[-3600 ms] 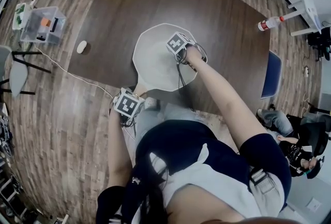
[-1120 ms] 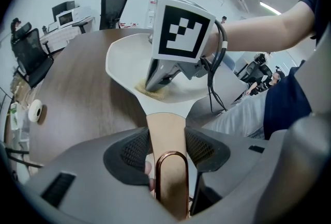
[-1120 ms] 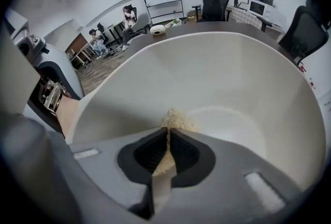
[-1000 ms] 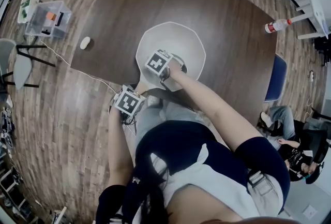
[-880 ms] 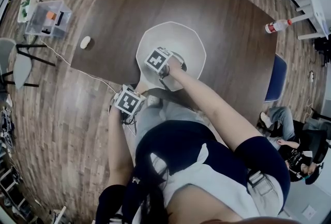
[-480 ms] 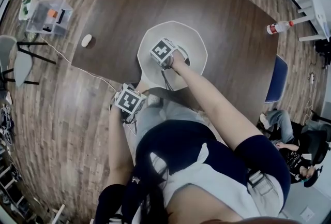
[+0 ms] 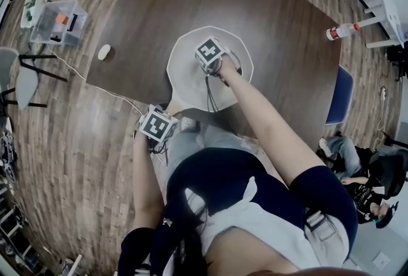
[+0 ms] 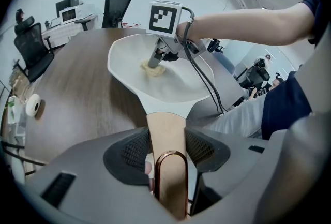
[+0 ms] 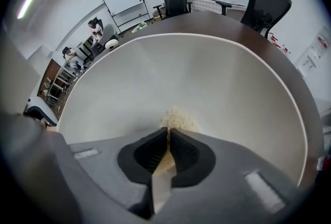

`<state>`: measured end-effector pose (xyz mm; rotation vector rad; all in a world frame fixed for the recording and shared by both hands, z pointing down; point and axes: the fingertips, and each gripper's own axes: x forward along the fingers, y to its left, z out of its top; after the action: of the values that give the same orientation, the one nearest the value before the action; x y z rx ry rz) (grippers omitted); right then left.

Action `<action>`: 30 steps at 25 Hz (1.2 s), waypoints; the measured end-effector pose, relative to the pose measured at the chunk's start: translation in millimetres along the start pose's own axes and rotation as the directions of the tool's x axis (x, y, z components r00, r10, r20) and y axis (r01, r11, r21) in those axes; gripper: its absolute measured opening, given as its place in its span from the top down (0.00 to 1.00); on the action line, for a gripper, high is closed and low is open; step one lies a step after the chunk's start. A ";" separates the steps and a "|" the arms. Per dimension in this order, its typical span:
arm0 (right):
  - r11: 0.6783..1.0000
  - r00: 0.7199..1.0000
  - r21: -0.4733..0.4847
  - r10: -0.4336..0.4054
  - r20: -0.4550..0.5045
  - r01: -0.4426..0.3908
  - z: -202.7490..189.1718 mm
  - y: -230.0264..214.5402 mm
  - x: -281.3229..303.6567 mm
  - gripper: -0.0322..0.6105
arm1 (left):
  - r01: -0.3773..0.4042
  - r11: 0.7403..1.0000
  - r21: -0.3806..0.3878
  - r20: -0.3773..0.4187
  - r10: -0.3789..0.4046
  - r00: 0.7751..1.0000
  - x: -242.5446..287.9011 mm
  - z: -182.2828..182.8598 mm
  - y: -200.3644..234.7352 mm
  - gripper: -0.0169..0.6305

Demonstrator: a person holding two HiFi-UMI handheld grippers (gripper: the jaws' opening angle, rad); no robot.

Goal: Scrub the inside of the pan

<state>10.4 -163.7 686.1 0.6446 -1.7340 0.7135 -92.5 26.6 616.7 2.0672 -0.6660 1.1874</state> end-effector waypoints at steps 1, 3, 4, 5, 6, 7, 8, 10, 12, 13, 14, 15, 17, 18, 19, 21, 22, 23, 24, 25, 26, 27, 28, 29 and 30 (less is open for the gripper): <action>1.000 1.000 0.010 -0.004 -0.011 0.004 -3.3 -4.2 -1.2 0.93 | 0.000 1.000 0.001 0.001 0.000 1.000 -0.1 0.1 -0.4 0.64; 1.000 0.999 0.026 -0.011 -0.037 0.012 -10.3 -11.1 -2.9 0.93 | -0.004 1.000 0.006 0.005 0.004 1.000 -0.3 0.5 0.5 0.64; 0.999 0.999 0.032 -0.013 -0.053 0.014 -14.0 -13.9 -3.7 0.93 | -0.004 1.000 0.008 0.008 0.004 1.000 -0.4 0.7 0.8 0.64; 0.999 0.998 0.036 -0.013 -0.068 0.015 -17.6 -16.1 -4.5 0.93 | -0.001 1.000 0.008 0.011 0.001 1.000 -0.2 1.0 0.6 0.64; 0.999 0.997 0.038 -0.011 -0.081 0.014 -21.0 -18.2 -5.3 0.93 | 0.002 1.000 0.008 0.013 -0.002 1.000 0.3 1.5 0.0 0.64; 0.999 0.996 0.038 -0.006 -0.092 0.010 -24.5 -20.1 -6.0 0.93 | 0.004 1.000 0.008 0.015 -0.004 1.000 1.0 2.0 -0.7 0.64; 0.999 0.995 0.040 0.001 -0.104 0.003 -28.3 -22.0 -6.7 0.93 | 0.004 1.000 0.009 0.014 -0.004 1.000 1.6 2.3 -1.4 0.64; 0.999 0.991 0.047 0.019 -0.130 -0.013 -36.5 -25.0 -8.0 0.93 | 0.004 1.000 0.008 0.008 -0.004 1.000 2.2 1.6 -1.7 0.64; 0.998 0.987 0.059 0.042 -0.157 -0.033 -44.6 -25.6 -9.5 0.93 | 0.003 1.000 0.007 0.003 -0.003 1.000 1.1 0.4 -1.6 0.64; 0.997 0.984 0.061 0.053 -0.167 -0.043 -48.7 -25.3 -10.0 0.93 | 0.002 1.000 0.006 0.000 -0.002 1.000 0.1 -0.2 -1.8 0.64; 0.997 0.982 0.058 0.062 -0.177 -0.052 -52.7 -24.8 -10.6 0.93 | 0.002 1.000 0.005 -0.003 -0.002 1.000 -0.6 -0.6 -2.1 0.64; 0.997 0.980 0.047 0.068 -0.188 -0.060 -56.6 -24.1 -11.6 0.93 | 0.001 1.000 0.005 -0.004 -0.001 1.000 -1.0 -0.6 -2.4 0.64; 0.998 0.975 0.009 0.067 -0.212 -0.067 -65.1 -21.9 -14.4 0.93 | 0.001 1.000 0.008 -0.004 -0.001 1.000 -1.0 0.4 -3.2 0.64; 0.998 0.973 -0.013 0.062 -0.224 -0.066 -69.0 -20.1 -15.4 0.93 | 0.001 1.000 0.009 -0.004 -0.001 1.000 -0.8 0.5 -3.4 0.64; 0.997 0.971 -0.031 0.055 -0.231 -0.064 -72.3 -17.7 -15.8 0.93 | 0.002 1.000 0.010 -0.004 -0.002 1.000 -0.6 0.5 -3.4 0.64; 0.997 0.970 -0.049 0.049 -0.237 -0.062 -77.7 -11.2 -15.9 0.93 | 0.003 1.000 0.011 -0.003 -0.003 1.000 -0.8 0.4 -3.6 0.64; 0.996 0.970 -0.047 0.058 -0.238 -0.071 -80.1 -6.7 -15.8 0.93 | 0.004 1.000 0.010 -0.003 -0.004 1.000 -0.9 0.3 -3.7 0.64; 0.995 0.968 -0.037 0.077 -0.237 -0.089 -82.3 -1.1 -15.6 0.93 | 0.004 1.000 0.010 -0.003 -0.004 1.000 -0.9 -0.1 -4.0 0.64; 0.994 0.967 -0.022 0.103 -0.234 -0.111 -84.3 5.0 -15.7 0.93 | 0.004 1.000 0.010 -0.003 -0.004 1.000 -0.9 -0.6 -4.3 0.64; 0.991 0.965 -0.004 0.131 -0.229 -0.135 -85.8 11.0 -15.9 0.93 | 0.005 1.000 0.009 -0.004 -0.005 1.000 -1.0 -1.0 -4.6 0.64; 0.988 0.963 0.011 0.154 -0.219 -0.156 -86.4 16.2 -16.1 0.93 | 0.005 1.000 0.010 -0.004 -0.005 1.000 -1.1 -1.2 -4.7 0.64; 0.985 0.963 0.022 0.173 -0.207 -0.172 -86.3 20.7 -15.9 0.93 | 0.004 1.000 0.010 -0.004 -0.004 1.000 -1.3 -1.0 -4.7 0.64; 0.982 0.963 0.028 0.188 -0.195 -0.186 -85.4 24.6 -15.5 0.93 | 0.004 1.000 0.010 -0.005 -0.004 1.000 -1.5 -0.7 -4.4 0.64; 0.980 0.962 0.029 0.200 -0.184 -0.198 -84.1 28.6 -14.8 0.93 | 0.003 1.000 0.010 -0.006 -0.003 1.000 -1.7 -0.4 -3.9 0.64; 0.978 0.962 0.028 0.210 -0.175 -0.209 -82.6 32.7 -14.0 0.93 | 0.002 1.000 0.010 -0.007 -0.002 1.000 -1.8 0.1 -3.5 0.64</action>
<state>42.8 -79.8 686.0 0.3929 -1.6483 0.8987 -90.8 29.1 614.0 2.0706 -0.6556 1.1985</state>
